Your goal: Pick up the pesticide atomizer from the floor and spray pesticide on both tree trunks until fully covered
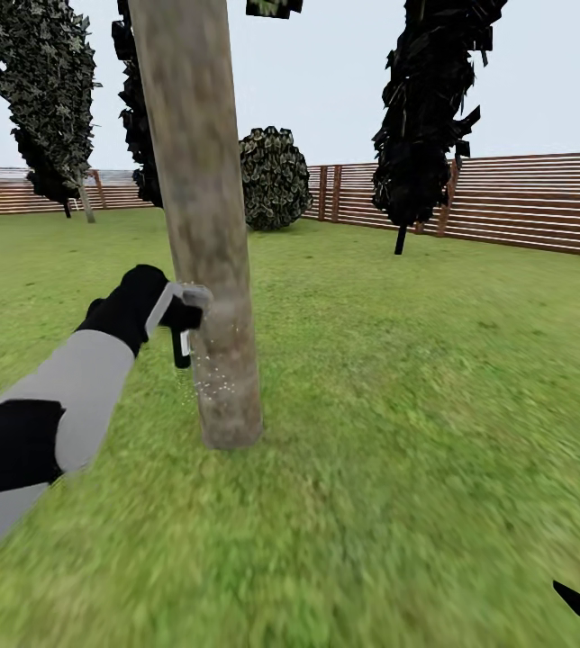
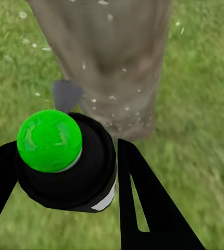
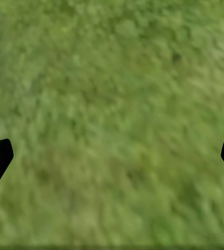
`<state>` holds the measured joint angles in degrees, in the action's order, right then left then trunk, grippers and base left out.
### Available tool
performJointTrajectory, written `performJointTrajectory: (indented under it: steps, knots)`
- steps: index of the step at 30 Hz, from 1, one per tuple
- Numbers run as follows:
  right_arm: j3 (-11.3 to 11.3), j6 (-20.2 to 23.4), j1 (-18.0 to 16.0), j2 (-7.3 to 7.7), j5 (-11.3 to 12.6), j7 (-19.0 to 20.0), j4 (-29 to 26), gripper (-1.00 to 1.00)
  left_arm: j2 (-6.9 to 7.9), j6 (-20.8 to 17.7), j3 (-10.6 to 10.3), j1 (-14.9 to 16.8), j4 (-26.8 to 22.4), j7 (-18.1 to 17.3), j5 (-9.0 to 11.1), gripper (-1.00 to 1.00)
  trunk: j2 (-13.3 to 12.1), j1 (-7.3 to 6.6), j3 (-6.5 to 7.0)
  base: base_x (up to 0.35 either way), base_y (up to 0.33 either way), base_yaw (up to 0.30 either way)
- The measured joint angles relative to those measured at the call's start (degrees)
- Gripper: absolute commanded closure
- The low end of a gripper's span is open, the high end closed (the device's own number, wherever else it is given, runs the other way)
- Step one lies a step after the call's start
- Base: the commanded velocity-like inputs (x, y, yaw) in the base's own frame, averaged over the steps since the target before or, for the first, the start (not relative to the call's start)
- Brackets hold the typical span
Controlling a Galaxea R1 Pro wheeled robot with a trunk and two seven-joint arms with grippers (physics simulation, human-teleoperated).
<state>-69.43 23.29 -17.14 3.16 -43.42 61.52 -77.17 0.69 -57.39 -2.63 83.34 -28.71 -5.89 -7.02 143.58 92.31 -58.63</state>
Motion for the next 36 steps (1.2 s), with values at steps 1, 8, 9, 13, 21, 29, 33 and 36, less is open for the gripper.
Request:
performJointTrajectory:
  steps: [1, 8, 9, 13, 21, 29, 33, 36]
  knots:
    - [0.0, 0.0, 0.0, 0.0, 0.0, 0.0, 0.0, -1.0, 0.01, 0.0, 0.0, 0.8, 0.8, 0.0, 0.0, 1.0, 0.0, 0.0, 0.0, 0.0, 0.0, 0.0]
    - [0.0, 0.0, 0.0, 0.01, 0.0, 0.0, 0.0, -1.0, -0.28, 0.0, 0.0, 7.8, 6.0, 0.0, 0.1, 1.0, 0.0, 0.0, 0.0, 0.0, 0.0, 0.0]
    - [0.0, 0.0, 0.0, 0.0, 0.0, 0.0, 0.0, -1.0, -0.35, 0.0, 0.0, 8.1, 6.3, 0.0, 0.1, 1.0, 0.0, 0.0, 0.0, 0.0, 0.0, 0.0]
    - [0.0, 0.0, 0.0, 0.0, 0.0, 0.0, 0.0, -1.0, -0.43, 0.0, -0.1, 8.3, 7.9, 0.0, 0.1, 1.0, 0.0, 0.01, -0.01, 0.0, 0.0, 0.0]
    - [0.0, 0.0, 0.0, 0.0, 0.0, 0.0, 0.0, -1.0, -0.42, 0.3, -0.3, 8.2, 13.0, 0.0, 0.0, 1.0, 0.0, 0.01, -0.01, 0.0, 0.0, 0.0]
    - [0.0, 0.0, 0.0, 0.0, 0.0, 0.0, 0.0, -1.0, -0.51, 1.0, -0.3, 6.1, 17.1, -0.1, -0.1, 1.0, 0.0, 0.01, -0.01, 0.0, 0.0, 0.0]
    - [0.1, 0.0, 0.0, 0.0, 0.0, 0.0, 0.0, -1.0, -0.51, 2.8, -0.3, 1.5, 17.1, -0.2, -0.2, 1.0, 0.0, 0.01, -0.02, 0.0, 0.0, 0.0]
    - [0.1, 0.0, 0.0, 0.0, 0.0, 0.0, 0.0, -1.0, -0.51, 4.9, -0.3, -1.3, 17.1, -0.2, -0.2, 1.0, 0.0, 0.01, -0.01, 0.0, 0.0, 0.0]
